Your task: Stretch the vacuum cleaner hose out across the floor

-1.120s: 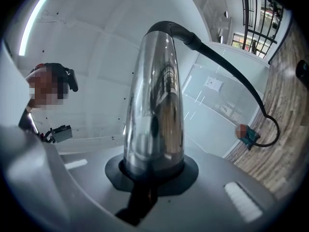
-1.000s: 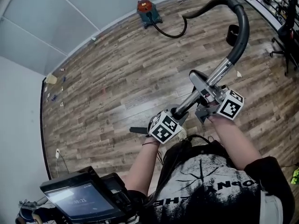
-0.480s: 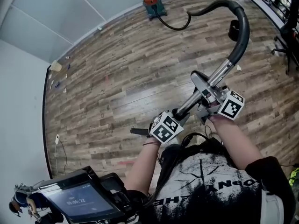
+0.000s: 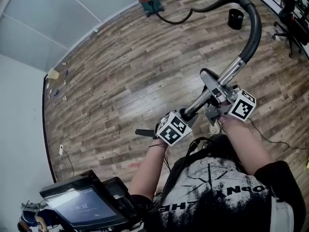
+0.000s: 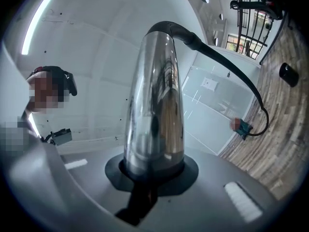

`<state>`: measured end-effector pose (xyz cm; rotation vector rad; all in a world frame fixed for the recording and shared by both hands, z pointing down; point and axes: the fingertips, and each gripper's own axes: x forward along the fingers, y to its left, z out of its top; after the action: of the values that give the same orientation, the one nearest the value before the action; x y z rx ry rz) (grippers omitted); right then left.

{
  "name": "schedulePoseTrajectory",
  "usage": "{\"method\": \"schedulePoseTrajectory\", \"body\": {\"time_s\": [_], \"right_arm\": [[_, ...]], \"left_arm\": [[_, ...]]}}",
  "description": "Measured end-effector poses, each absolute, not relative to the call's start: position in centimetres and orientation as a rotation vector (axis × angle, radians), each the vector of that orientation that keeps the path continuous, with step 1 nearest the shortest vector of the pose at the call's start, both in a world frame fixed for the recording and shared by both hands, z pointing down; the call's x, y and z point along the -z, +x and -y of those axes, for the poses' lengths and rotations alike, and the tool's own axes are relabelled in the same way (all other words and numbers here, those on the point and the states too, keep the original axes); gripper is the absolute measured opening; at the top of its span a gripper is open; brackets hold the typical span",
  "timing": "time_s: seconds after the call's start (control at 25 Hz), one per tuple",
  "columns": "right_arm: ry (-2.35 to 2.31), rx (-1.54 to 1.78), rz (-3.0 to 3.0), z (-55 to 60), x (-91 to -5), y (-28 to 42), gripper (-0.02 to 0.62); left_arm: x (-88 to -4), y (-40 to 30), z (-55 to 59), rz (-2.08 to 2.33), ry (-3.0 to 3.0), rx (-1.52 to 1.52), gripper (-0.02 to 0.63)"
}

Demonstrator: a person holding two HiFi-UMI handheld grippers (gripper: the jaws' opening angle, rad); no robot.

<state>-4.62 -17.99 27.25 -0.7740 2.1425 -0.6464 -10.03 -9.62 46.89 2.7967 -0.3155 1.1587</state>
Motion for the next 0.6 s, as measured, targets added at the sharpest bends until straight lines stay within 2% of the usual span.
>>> {"method": "schedulePoseTrajectory", "body": {"time_s": [0.28,0.6], "right_arm": [[-0.874,0.66,-2.091,11.7,-30.6,-7.5,0.049],[-0.926,0.68,-2.097,7.9,-32.1,-7.7,0.051]], "left_arm": [[-49.7,-13.6,2.8,0.177,2.785,-1.171,0.087],[-51.3,-13.6,-1.5,0.112,2.77,-1.158,0.086]]}}
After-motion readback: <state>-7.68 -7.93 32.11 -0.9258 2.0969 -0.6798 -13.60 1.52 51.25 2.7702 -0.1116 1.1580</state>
